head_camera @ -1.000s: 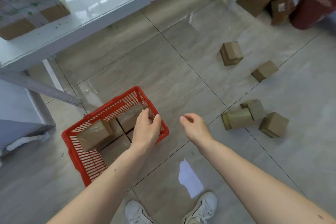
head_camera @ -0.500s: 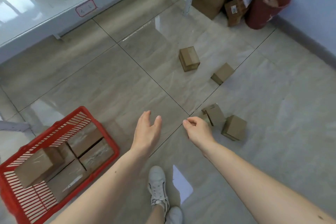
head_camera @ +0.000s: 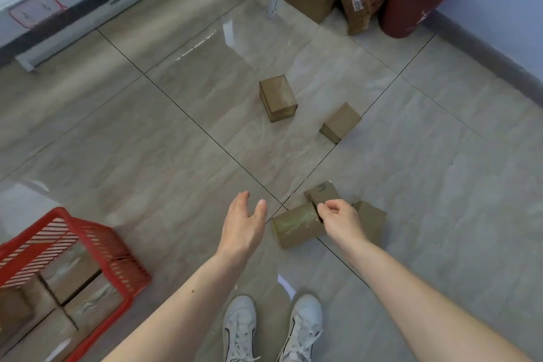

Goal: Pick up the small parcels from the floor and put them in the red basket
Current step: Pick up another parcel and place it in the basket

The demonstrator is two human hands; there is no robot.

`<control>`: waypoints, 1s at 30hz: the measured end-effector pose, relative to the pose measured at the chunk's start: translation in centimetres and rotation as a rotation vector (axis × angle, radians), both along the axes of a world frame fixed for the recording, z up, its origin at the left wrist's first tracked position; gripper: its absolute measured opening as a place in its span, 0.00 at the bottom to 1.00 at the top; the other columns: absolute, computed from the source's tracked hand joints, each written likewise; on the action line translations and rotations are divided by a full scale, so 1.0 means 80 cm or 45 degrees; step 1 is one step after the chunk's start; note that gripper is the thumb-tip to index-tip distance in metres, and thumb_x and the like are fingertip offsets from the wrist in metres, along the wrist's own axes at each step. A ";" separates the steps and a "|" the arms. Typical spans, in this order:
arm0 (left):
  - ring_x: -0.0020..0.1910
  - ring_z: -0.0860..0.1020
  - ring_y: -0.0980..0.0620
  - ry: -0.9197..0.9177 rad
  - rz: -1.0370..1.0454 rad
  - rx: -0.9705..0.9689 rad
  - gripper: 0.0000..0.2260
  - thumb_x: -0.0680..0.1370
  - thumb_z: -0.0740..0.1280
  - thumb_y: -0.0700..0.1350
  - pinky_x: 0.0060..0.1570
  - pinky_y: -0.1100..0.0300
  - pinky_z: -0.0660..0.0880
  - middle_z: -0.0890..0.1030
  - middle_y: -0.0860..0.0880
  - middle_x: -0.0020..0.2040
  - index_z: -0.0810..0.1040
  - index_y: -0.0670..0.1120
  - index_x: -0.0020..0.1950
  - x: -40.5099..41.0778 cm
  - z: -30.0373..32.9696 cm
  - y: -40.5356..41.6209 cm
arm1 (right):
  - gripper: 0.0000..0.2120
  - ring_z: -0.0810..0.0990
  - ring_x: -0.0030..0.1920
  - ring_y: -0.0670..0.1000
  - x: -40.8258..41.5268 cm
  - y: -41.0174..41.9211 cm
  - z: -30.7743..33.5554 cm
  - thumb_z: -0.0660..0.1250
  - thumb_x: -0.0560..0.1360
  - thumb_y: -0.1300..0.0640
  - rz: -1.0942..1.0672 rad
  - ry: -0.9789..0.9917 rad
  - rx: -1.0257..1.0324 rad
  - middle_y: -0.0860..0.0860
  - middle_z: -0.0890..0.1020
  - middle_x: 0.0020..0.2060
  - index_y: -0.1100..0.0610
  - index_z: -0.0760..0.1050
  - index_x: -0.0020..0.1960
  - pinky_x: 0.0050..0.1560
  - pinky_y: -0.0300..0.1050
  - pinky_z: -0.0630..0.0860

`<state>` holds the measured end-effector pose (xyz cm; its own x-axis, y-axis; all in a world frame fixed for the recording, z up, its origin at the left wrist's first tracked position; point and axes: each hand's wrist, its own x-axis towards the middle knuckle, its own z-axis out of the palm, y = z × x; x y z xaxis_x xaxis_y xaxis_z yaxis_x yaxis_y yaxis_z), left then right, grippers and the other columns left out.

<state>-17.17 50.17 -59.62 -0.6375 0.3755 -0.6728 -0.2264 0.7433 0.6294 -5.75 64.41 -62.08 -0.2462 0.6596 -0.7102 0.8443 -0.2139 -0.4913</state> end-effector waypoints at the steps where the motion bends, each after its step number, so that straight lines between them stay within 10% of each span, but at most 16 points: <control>1: 0.77 0.58 0.51 -0.012 0.005 -0.005 0.27 0.81 0.58 0.53 0.75 0.51 0.57 0.60 0.49 0.78 0.58 0.46 0.78 0.004 -0.018 0.008 | 0.17 0.79 0.57 0.54 0.004 0.008 -0.016 0.63 0.78 0.53 0.015 -0.015 -0.002 0.53 0.81 0.55 0.60 0.75 0.62 0.61 0.48 0.72; 19: 0.64 0.73 0.43 -0.331 0.082 -0.248 0.20 0.80 0.61 0.50 0.58 0.57 0.71 0.74 0.45 0.66 0.66 0.41 0.69 0.072 -0.344 0.067 | 0.26 0.70 0.69 0.58 0.040 0.054 -0.326 0.58 0.79 0.47 0.272 -0.255 -0.158 0.57 0.72 0.70 0.60 0.64 0.73 0.68 0.50 0.67; 25: 0.58 0.75 0.45 -0.328 0.110 -0.236 0.19 0.80 0.61 0.49 0.52 0.57 0.70 0.76 0.45 0.61 0.65 0.42 0.68 0.071 -0.358 0.072 | 0.22 0.75 0.62 0.59 0.034 0.056 -0.342 0.61 0.78 0.49 0.167 -0.239 -0.095 0.57 0.76 0.62 0.59 0.70 0.68 0.62 0.50 0.70; 30: 0.54 0.75 0.46 -0.216 0.182 -0.161 0.16 0.79 0.63 0.47 0.50 0.57 0.71 0.78 0.46 0.58 0.68 0.43 0.65 0.056 -0.305 0.059 | 0.08 0.68 0.41 0.53 0.025 0.039 -0.303 0.62 0.75 0.47 0.165 -0.203 -0.027 0.54 0.69 0.44 0.51 0.69 0.44 0.44 0.44 0.63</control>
<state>-12.69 54.90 -84.00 -0.5518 0.1958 -0.8107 -0.4297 0.7664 0.4775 -3.73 67.55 -86.29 -0.2113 0.6142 -0.7604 0.9320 -0.1077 -0.3460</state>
